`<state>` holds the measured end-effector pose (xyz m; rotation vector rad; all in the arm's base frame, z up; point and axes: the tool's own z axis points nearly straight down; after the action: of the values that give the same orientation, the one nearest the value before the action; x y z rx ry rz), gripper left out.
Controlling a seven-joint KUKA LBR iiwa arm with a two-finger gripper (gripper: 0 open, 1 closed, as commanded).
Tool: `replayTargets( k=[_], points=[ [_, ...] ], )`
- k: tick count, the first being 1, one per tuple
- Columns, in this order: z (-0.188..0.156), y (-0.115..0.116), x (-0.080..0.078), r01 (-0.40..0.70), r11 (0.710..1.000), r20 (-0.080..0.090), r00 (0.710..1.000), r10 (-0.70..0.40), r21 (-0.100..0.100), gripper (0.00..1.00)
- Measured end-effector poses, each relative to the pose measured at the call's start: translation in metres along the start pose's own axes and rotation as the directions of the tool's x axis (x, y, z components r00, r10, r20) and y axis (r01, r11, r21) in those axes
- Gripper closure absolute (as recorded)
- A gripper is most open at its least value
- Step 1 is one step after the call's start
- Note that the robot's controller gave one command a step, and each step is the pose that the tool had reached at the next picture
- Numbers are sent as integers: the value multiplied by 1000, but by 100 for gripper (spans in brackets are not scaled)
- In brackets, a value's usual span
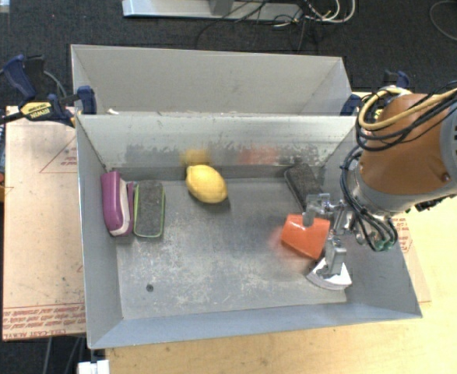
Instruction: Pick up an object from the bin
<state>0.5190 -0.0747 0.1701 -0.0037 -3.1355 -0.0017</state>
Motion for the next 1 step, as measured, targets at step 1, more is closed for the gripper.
replayTargets(
  k=[1],
  points=[
    [-5, 1, -1, 3, 1000, 7, 1000, -3, 1, 0]
  ],
)
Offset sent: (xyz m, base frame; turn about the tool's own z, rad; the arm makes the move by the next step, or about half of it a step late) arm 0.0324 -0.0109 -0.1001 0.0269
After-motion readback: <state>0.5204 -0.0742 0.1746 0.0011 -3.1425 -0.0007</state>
